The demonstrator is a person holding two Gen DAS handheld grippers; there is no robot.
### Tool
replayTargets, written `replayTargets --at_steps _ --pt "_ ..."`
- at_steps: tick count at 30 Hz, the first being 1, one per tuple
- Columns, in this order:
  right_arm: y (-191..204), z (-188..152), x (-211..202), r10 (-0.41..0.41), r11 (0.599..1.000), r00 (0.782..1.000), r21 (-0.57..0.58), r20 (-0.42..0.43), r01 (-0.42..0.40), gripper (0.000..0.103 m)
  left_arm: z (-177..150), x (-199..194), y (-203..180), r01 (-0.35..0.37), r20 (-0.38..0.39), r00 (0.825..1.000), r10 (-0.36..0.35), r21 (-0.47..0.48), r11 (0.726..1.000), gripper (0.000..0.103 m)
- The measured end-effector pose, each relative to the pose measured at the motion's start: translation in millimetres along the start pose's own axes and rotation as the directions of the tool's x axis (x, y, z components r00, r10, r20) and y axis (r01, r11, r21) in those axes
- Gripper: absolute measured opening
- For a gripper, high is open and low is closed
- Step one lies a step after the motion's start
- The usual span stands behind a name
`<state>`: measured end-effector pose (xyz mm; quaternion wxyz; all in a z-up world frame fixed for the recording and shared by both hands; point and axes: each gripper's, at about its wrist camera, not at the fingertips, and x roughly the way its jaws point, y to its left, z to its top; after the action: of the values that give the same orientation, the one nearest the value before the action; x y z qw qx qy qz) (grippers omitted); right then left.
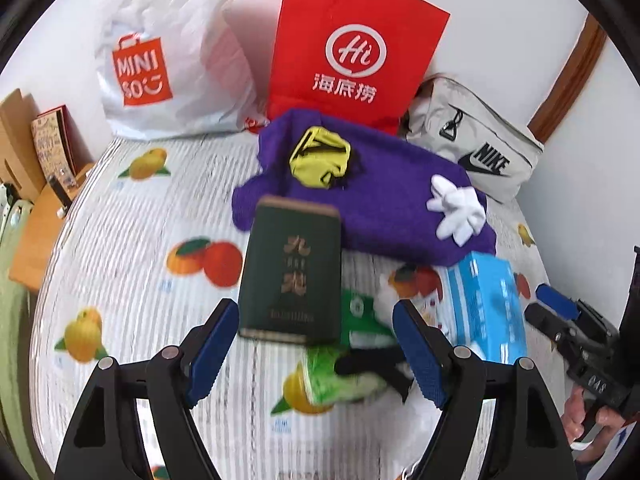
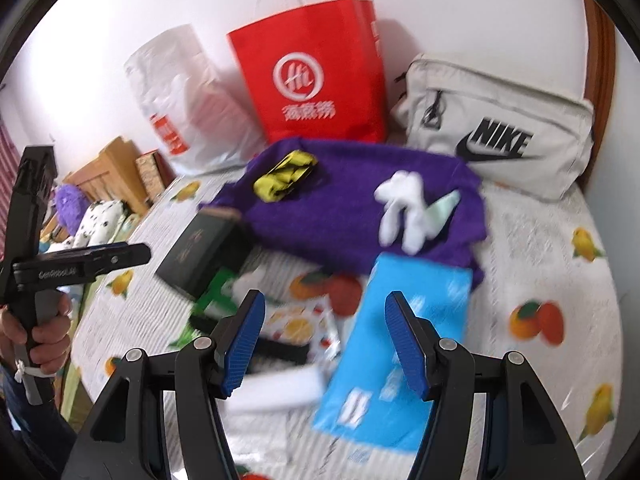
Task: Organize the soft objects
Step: 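Move the right tool toward the white sponge block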
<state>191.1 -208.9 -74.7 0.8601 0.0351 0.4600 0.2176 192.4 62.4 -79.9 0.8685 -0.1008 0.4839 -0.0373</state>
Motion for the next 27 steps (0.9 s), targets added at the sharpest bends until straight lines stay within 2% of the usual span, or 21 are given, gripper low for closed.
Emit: replayTargets --at_steps 4,7,11,19,20,21,23,24,25,26,27 --pt "19 -25 3 0.013 0.999 1.0 -0.041 -0.008 -0.014 0.077 -18 -2 0 0.01 -0.009 1.0 -0.01 0.001 1.0 0.078" --pt "35 -39 9 0.029 0.995 0.999 -0.091 -0.024 -0.031 0.077 -29 -3 0 0.011 -0.017 1.0 -0.01 0.009 1.0 0.078" --pt "52 -52 20 0.01 0.988 1.0 -0.151 -0.028 -0.014 0.077 -42 -1 0 0.011 -0.023 1.0 -0.01 0.011 1.0 0.078" --pt "72 -71 52 -0.103 0.952 0.994 -0.293 -0.027 0.091 0.077 -55 7 6 0.001 -0.044 0.999 -0.001 0.004 1.0 0.078" --pt "76 -73 54 -0.142 0.938 0.99 -0.319 -0.002 0.134 0.077 -56 8 8 0.0 -0.047 0.999 0.0 0.001 1.0 0.078" --pt "77 -74 55 -0.17 0.928 0.985 -0.335 0.014 0.165 0.074 -56 10 9 -0.003 -0.051 0.999 0.003 -0.001 1.0 0.078" --pt "79 -74 56 -0.198 0.916 0.98 -0.35 0.027 0.195 0.056 -57 13 13 -0.009 -0.06 0.998 0.009 -0.006 1.0 0.078" --pt "77 -71 54 -0.201 0.92 0.979 -0.336 0.032 0.2 0.054 -58 15 14 -0.011 -0.063 0.998 0.011 -0.007 1.0 0.078" --pt "73 -67 51 -0.171 0.938 0.985 -0.304 0.016 0.168 0.049 -58 16 15 -0.014 -0.066 0.998 0.014 -0.006 1.0 0.078" --pt "70 -65 49 -0.158 0.945 0.987 -0.287 0.013 0.155 0.048 -59 18 15 -0.015 -0.069 0.998 0.015 -0.004 1.0 0.078" --pt "67 -62 46 -0.145 0.953 0.989 -0.266 0.018 0.144 0.04 -60 19 16 -0.014 -0.073 0.997 0.014 -0.004 1.0 0.078"
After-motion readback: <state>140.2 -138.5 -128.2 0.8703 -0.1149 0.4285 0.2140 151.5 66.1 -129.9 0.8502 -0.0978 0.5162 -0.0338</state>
